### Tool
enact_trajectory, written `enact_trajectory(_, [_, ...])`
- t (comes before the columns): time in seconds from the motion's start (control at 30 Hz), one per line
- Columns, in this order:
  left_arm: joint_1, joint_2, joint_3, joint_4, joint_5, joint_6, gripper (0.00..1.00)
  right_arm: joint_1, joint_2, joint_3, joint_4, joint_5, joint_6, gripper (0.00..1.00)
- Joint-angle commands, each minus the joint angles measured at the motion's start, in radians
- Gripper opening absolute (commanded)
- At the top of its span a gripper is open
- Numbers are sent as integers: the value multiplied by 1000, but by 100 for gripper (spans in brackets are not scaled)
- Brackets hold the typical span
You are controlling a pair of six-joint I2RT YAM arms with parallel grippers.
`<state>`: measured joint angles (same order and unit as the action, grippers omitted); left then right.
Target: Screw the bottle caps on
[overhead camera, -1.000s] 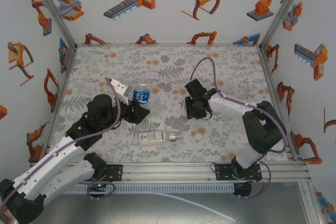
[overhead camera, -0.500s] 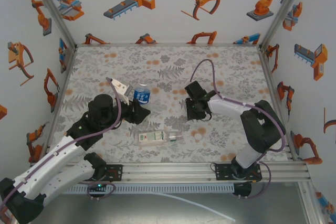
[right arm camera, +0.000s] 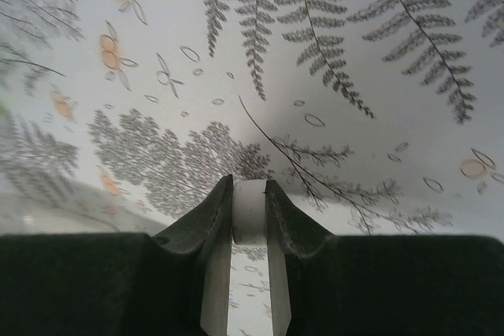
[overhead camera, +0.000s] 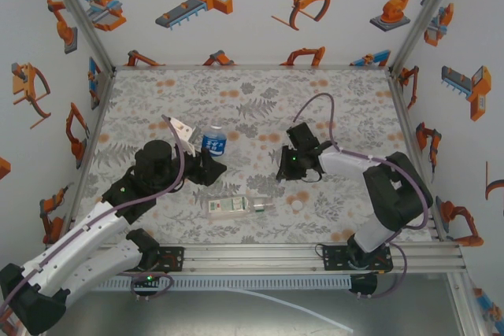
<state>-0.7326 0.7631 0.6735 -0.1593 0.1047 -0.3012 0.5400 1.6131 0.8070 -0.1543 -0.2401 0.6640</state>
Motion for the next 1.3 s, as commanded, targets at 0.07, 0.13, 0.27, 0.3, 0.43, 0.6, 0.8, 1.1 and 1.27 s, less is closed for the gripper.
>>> enact_trajectory(0.07, [-8,2,48,26,4,-11,0,-115,0,-138,227,-215,124,26])
enact_trajectory(0.13, [-9,0,49,23,2,-12,0,-160,-4,-180,237,-234,119,30])
enact_trajectory(0.27, [-10,-3,49,17,0,-11,0,-215,-23,-211,160,-211,60,37])
enact_trajectory(0.3, [-10,-2,49,16,0,-12,0,-217,-33,-208,130,-191,41,38])
enact_trajectory(0.43, [-10,-7,43,16,-5,-13,0,-216,-69,-173,11,-111,-14,41])
enact_trajectory(0.6, [-10,-5,33,25,-8,-16,0,-175,-102,-89,-106,-18,-47,46])
enact_trajectory(0.8, [-11,-8,32,24,-12,-14,0,-66,-114,54,-245,154,-77,49])
enact_trajectory(1.1, [-12,-29,16,17,-28,-6,0,92,-43,212,-371,345,-60,50])
enact_trajectory(1.27, [-12,-43,4,17,-33,-4,0,130,7,225,-352,370,-38,49])
